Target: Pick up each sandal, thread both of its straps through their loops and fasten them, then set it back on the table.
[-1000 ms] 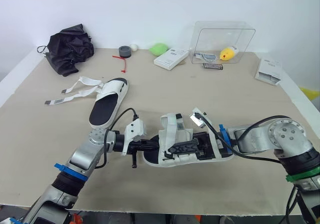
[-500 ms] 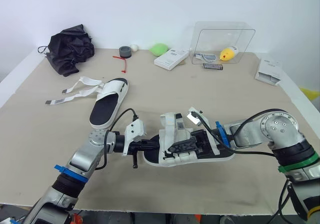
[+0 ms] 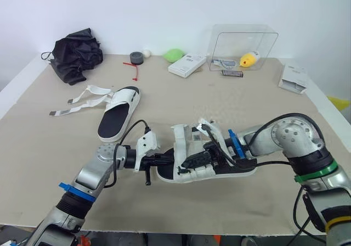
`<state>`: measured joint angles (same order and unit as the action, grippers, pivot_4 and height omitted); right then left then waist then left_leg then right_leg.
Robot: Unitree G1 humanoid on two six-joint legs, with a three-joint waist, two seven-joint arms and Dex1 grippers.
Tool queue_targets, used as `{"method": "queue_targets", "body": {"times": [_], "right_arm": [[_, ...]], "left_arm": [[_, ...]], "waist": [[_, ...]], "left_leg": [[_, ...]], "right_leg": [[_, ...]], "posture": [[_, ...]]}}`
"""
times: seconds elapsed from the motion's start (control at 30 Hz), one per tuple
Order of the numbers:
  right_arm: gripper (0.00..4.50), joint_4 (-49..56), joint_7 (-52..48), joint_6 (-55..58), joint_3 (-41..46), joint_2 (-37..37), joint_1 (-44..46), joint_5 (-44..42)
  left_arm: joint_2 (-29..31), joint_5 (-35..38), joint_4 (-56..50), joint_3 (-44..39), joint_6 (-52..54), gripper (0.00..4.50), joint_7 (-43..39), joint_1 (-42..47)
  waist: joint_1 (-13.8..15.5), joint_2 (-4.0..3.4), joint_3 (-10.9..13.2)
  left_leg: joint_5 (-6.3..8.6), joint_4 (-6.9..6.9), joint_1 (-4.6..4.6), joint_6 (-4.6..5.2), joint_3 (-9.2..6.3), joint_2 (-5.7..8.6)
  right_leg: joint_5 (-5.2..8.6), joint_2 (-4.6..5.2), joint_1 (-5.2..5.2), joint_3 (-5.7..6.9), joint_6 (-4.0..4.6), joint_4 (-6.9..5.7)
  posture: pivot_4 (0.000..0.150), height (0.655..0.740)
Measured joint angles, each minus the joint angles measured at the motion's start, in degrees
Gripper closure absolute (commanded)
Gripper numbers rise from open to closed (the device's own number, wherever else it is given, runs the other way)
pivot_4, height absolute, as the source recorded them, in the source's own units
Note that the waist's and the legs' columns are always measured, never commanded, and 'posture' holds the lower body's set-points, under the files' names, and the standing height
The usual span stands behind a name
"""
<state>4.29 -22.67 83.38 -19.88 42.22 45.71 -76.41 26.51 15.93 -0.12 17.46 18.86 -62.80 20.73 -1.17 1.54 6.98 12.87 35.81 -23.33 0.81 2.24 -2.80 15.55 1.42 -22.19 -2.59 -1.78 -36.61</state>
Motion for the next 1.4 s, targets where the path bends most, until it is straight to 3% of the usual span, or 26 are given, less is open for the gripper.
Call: {"method": "queue_targets", "body": {"times": [0.43, 0.73, 0.83, 1.07, 1.2, 1.4], "right_arm": [[4.44, 4.36, -25.49, -3.81, -6.36, 3.18, 2.33, 17.78], [4.44, 4.72, -35.22, -12.01, -11.65, 3.20, 3.38, 29.48], [3.53, 6.54, -38.25, -16.10, -12.68, 4.34, 2.44, 32.67], [0.22, 14.73, -45.85, -18.10, -10.14, 9.36, -1.11, 33.21], [0.22, 15.13, -45.04, -16.06, -6.77, 9.38, -2.73, 32.25], [0.22, 15.98, -43.36, -8.57, 6.24, 12.00, -6.26, 25.07]], "left_arm": [[0.00, 0.20, -2.47, -0.28, 0.98, 4.50, 1.65, -1.62], [0.01, 0.23, -2.83, -0.38, 1.28, 4.50, 2.21, -2.04], [0.00, 0.23, -2.98, -0.38, 1.37, 4.50, 2.52, -2.13], [-0.02, 0.37, -3.36, -0.10, 1.46, 4.50, 2.44, -2.22], [-0.02, 0.36, -2.79, 0.12, 1.46, 4.50, 2.22, -1.63], [-0.06, 0.36, -2.03, 0.16, 1.45, 4.50, 1.47, -1.09]], "waist": [[0.05, -0.01, 0.01], [0.01, 0.00, 0.00], [0.02, -0.01, 0.00], [0.16, 0.00, 0.00], [0.16, 0.00, 0.02], [0.25, 0.02, 0.05]], "left_leg": [[0.08, 0.13, 0.00, 0.00, -0.04, 0.05], [0.28, 0.39, 0.06, 0.10, -0.04, 0.03], [0.28, 0.45, 0.08, 0.10, -0.05, 0.02], [0.35, 0.54, 0.06, -0.01, -0.06, 0.05], [0.36, 0.59, 0.05, -0.02, -0.05, 0.09], [0.36, 0.63, 0.02, -0.02, -0.07, 0.07]], "right_leg": [[0.18, 0.03, -0.08, 0.03, 0.06, -0.34], [0.21, 0.00, 0.01, 0.03, 0.07, -0.39], [0.21, -0.01, 0.04, 0.05, 0.07, -0.45], [0.25, 0.07, 0.08, 0.06, 0.01, -0.45], [0.24, 0.12, 0.09, 0.05, 0.00, -0.45], [0.23, 0.10, 0.08, 0.06, 0.00, -0.47]], "posture": [[0.150, 0.7400], [0.150, 0.7400], [0.150, 0.7400], [0.150, 0.7400], [0.150, 0.7400], [0.150, 0.7400]]}}
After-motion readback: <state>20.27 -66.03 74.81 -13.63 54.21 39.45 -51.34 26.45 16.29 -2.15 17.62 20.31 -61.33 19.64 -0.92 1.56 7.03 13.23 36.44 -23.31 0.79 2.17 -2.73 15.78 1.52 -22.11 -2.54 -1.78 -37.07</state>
